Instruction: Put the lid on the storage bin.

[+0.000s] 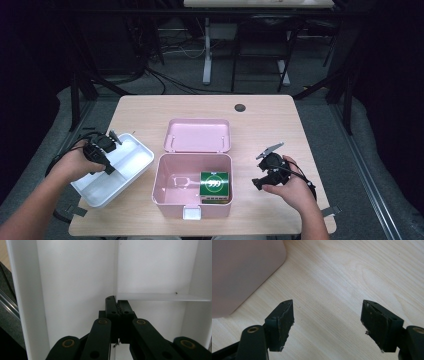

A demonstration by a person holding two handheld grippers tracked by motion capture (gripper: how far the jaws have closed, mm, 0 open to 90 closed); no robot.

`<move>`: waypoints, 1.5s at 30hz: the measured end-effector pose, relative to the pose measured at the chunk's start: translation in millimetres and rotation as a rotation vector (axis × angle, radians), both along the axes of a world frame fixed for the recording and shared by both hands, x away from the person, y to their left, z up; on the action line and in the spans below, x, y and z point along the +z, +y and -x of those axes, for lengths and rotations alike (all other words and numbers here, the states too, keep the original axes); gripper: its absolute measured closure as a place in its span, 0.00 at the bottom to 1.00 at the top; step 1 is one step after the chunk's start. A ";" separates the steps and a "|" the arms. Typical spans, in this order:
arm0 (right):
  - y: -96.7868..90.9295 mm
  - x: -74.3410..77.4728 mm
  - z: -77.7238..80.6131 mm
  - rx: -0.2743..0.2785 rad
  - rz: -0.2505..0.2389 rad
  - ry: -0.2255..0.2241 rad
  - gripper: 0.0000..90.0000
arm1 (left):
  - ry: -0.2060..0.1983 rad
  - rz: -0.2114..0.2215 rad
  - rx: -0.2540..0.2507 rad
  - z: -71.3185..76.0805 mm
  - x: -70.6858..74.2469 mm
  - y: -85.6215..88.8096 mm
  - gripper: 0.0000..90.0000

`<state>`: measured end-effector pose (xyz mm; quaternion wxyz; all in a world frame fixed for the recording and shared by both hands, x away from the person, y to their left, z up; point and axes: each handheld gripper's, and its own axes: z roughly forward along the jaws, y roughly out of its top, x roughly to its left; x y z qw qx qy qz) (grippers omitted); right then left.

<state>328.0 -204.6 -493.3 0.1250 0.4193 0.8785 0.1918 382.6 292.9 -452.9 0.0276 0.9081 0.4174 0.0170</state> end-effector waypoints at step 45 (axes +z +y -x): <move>1.9 -5.4 -1.5 0.004 -0.001 -0.003 0.30 | -0.058 -0.018 -0.503 20.6 85.2 -98.1 0.99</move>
